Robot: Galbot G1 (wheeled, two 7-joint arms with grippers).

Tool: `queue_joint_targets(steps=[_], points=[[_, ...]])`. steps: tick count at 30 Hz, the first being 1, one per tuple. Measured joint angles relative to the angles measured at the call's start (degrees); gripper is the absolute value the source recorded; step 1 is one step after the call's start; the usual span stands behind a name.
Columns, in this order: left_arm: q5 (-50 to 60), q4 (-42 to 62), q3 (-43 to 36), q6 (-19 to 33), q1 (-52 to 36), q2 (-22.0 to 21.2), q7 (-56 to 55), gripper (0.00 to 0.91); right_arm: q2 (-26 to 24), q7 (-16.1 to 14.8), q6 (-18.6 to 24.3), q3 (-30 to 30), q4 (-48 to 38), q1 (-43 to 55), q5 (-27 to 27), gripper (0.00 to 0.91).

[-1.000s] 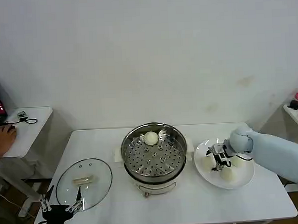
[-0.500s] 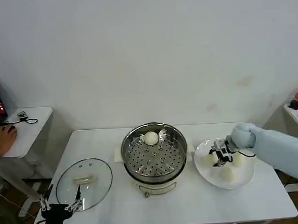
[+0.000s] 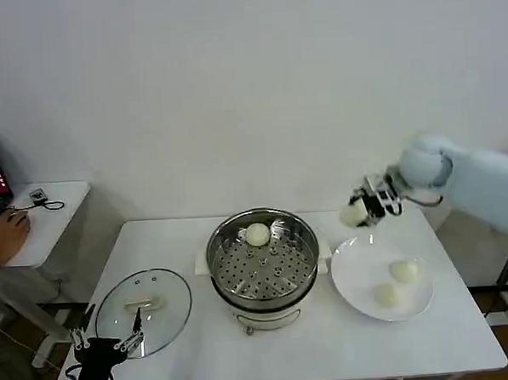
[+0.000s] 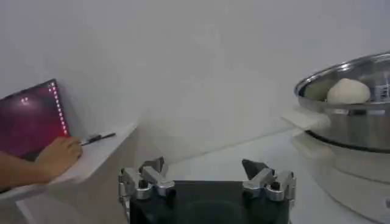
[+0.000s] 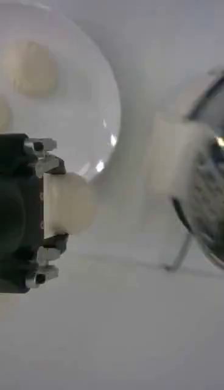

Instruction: Take steamed baozi put them in steamer then cover it.

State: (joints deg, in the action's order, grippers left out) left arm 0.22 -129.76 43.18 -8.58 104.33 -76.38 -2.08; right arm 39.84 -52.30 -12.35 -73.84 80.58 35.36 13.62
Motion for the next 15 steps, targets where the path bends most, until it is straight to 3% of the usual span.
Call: queue_joint_targets(steps=[6, 15], points=[[-0.57, 0.1, 0.38, 0.0, -0.91, 0.55, 0.01, 0.907, 3.96, 0.78, -2.77, -3.59, 4.15, 6.48, 6.38, 0.675], [-1.93, 0.32, 2.18, -0.02, -1.45, 1.27, 0.02, 0.907, 13.77, 4.54, -10.0, -6.52, 6.87, 9.04, 18.46, 0.675]])
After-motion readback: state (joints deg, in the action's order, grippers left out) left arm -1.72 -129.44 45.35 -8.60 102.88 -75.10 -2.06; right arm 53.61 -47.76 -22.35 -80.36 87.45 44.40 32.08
